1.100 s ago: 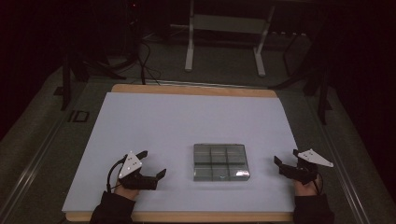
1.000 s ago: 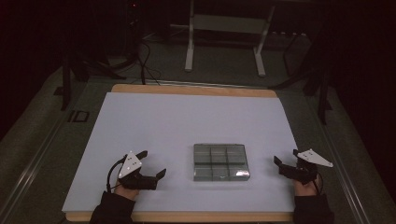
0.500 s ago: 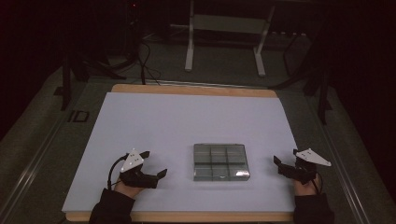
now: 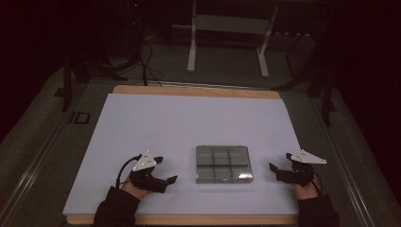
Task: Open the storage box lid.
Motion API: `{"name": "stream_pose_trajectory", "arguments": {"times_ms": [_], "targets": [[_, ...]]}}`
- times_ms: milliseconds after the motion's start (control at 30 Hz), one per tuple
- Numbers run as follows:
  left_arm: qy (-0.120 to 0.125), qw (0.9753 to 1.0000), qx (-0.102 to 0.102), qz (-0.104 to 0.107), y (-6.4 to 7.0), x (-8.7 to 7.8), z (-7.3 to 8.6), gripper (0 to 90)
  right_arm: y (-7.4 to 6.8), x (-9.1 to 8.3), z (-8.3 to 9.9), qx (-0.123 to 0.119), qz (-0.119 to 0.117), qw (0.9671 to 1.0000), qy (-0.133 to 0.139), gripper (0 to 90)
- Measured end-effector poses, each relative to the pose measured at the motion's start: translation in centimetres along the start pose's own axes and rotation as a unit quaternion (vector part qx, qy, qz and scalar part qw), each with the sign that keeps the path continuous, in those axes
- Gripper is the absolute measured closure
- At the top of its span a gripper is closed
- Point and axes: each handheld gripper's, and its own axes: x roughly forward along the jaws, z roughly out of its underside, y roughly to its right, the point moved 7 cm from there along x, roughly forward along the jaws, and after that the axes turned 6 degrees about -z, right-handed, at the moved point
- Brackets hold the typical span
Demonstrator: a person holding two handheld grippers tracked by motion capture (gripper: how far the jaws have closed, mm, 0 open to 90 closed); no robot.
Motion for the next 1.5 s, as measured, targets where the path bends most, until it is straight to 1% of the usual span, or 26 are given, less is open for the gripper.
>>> {"name": "stream_pose_trajectory", "arguments": {"times_ms": [67, 100, 133, 167, 200, 267, 333, 400, 467, 533, 600, 633, 667, 733, 800, 833, 867, 933, 1033, 1100, 1167, 1233, 1333, 1400, 1433, 1500], "targets": [[0.003, 1.0, -0.001, 0.005, 0.3, 0.1, -0.2, 12.1, -0.5, 0.1, -0.1, -0.003, -0.018, 0.9998, 0.001, 14.1], [0.005, 1.0, -0.001, 0.005, 0.5, 0.2, -0.2, 12.6, -1.1, 0.2, -0.1, -0.007, -0.035, 0.9994, 0.002, 14.1], [0.005, 1.0, -0.001, 0.005, 0.5, 0.2, -0.2, 14.3, -1.1, 0.2, -0.1, -0.007, -0.035, 0.9994, 0.002, 14.1], [0.005, 1.0, -0.001, 0.007, 0.6, 0.4, -0.3, 14.3, -1.2, 0.3, -0.2, -0.013, -0.037, 0.9992, 0.003, 14.1], [0.006, 0.9999, -0.001, 0.01, 0.8, 0.5, -0.3, 15.5, -1.6, 0.4, -0.3, -0.017, -0.046, 0.9988, 0.006, 14.1], [0.0, 0.9999, 0.008, 0.012, 1.2, 1.0, -0.3, 16.1, -2.3, 0.7, -0.4, -0.024, -0.063, 0.9977, 0.009, 14.2], [-0.002, 0.9999, 0.014, -0.002, 1.2, 1.3, -0.4, 16.1, -2.9, 1.0, -0.4, -0.033, -0.072, 0.9969, 0.008, 14.2], [-0.006, 0.9998, 0.017, -0.003, 1.5, 1.7, -0.4, 16.2, -3.2, 1.0, -0.6, -0.034, -0.071, 0.9968, 0.015, 14.4], [-0.011, 0.9997, 0.022, 0.002, 1.8, 1.9, -0.5, 20.9, -3.6, 1.0, -0.8, -0.031, -0.086, 0.9956, 0.017, 15.8], [-0.017, 0.9994, 0.027, 0.011, 2.1, 2.1, -0.4, 25.4, -3.8, 1.2, -0.8, -0.035, -0.096, 0.9946, 0.015, 21.5], [-0.021, 0.9993, 0.027, 0.015, 2.2, 2.3, -0.4, 31.7, -4.1, 1.4, -0.8, -0.039, -0.103, 0.9938, 0.013, 23.5], [-0.023, 0.9992, 0.026, 0.017, 2.3, 2.4, -0.5, 33.2, -4.3, 1.4, -0.7, -0.044, -0.105, 0.9934, 0.011, 24.4], [-0.027, 0.9992, 0.026, 0.015, 2.3, 2.5, -0.5, 35.4, -4.4, 1.5, -0.8, -0.048, -0.104, 0.9933, 0.01, 25.0], [-0.029, 0.9991, 0.027, 0.018, 2.5, 2.7, -0.6, 39.8, -4.7, 1.5, -0.9, -0.049, -0.113, 0.9923, 0.013, 29.6], [-0.03, 0.999, 0.026, 0.019, 2.6, 2.8, -0.8, 44.0, -4.9, 1.6, -0.9, -0.052, -0.114, 0.9921, 0.013, 32.4], [-0.028, 0.999, 0.028, 0.02, 2.7, 2.9, -1.0, 44.2, -5.0, 1.7, -0.9, -0.054, -0.116, 0.9917, 0.011, 34.5], [-0.027, 0.9991, 0.024, 0.02, 2.7, 3.0, -1.1, 46.7, -5.2, 1.7, -0.9, -0.056, -0.118, 0.9914, 0.009, 36.3], [-0.028, 0.9991, 0.023, 0.021, 2.8, 3.2, -1.3, 50.2, -5.4, 1.8, -0.9, -0.062, -0.121, 0.9907, 0.009, 41.9], [-0.039, 0.9984, 0.039, 0.01, 3.0, 3.7, -1.4, 58.9, -5.6, 1.9, -1.0, -0.058, -0.131, 0.9896, 0.01, 49.7], [-0.047, 0.9974, 0.055, 0.004, 3.1, 3.9, -1.4, 66.0, -5.7, 1.8, -1.0, -0.054, -0.139, 0.9888, 0.009, 57.8], [-0.051, 0.9963, 0.068, 0.003, 3.1, 4.1, -1.4, 73.9, -5.7, 1.7, -1.0, -0.057, -0.145, 0.9878, 0.009, 69.9], [-0.051, 0.9959, 0.074, 0.003, 3.2, 4.3, -1.4, 80.6, -5.8, 1.7, -0.9, -0.06, -0.152, 0.9866, 0.005, 78.8], [-0.051, 0.9958, 0.075, 0.01, 3.3, 4.5, -1.4, 89.4, -6.2, 1.8, -0.8, -0.067, -0.161, 0.9847, -0.002, 85.8], [-0.051, 0.9958, 0.075, 0.016, 3.4, 4.5, -1.4, 90.0, -6.5, 1.8, -0.7, -0.072, -0.167, 0.9833, -0.007, 88.9], [-0.051, 0.9955, 0.079, 0.018, 3.5, 4.6, -1.5, 90.0, -6.6, 1.9, -0.7, -0.075, -0.17, 0.9825, -0.009, 89.7], [-0.05, 0.9952, 0.081, 0.024, 3.7, 4.7, -1.5, 90.0, -7.0, 1.9, -0.6, -0.083, -0.175, 0.981, -0.013, 89.8]]}}
